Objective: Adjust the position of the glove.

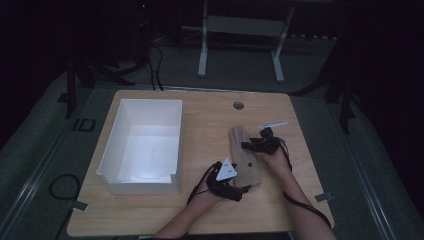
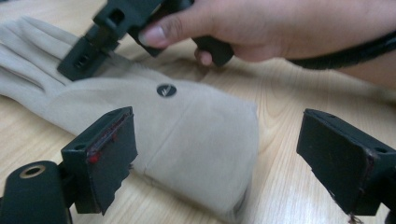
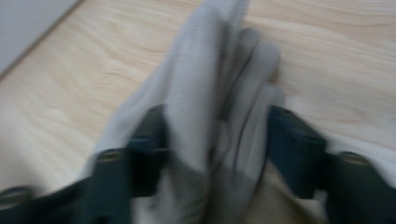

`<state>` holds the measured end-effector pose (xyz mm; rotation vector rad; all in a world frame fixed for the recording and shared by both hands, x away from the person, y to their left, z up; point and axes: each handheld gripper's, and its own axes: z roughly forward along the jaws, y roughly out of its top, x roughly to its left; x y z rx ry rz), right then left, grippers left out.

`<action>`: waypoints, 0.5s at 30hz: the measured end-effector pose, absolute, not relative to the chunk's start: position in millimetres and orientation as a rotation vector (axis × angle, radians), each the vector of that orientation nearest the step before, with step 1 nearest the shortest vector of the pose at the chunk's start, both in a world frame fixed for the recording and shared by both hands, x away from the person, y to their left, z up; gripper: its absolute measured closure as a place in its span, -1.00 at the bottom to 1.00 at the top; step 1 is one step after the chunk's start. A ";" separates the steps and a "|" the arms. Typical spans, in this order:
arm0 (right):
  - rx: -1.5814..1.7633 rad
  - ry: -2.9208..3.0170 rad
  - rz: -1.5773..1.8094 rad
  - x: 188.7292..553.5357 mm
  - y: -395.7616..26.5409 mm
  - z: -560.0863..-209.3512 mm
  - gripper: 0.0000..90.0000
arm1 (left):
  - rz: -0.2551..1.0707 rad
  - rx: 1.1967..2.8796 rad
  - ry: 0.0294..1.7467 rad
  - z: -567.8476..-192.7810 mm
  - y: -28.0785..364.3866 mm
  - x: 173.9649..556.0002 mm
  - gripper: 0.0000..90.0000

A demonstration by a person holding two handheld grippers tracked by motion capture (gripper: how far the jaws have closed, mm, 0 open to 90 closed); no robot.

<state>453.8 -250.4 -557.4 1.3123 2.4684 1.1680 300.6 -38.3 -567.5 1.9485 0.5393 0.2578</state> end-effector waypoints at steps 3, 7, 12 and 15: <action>1.267 2.485 1.131 449.7 -244.6 -554.0 0.34 | 0.238 2.022 0.482 -571.4 -40.3 300.8 -0.67; 1.242 2.475 1.092 446.5 -239.6 -551.8 0.38 | 0.276 2.132 0.397 -574.3 -46.2 301.3 -0.61; 1.248 2.461 1.098 445.0 -240.0 -552.5 0.38 | 0.357 2.246 0.282 -575.1 -52.1 303.8 -0.36; 1.248 2.459 1.096 444.7 -239.4 -552.2 0.38 | 0.366 2.267 0.253 -573.6 -52.4 306.8 -0.19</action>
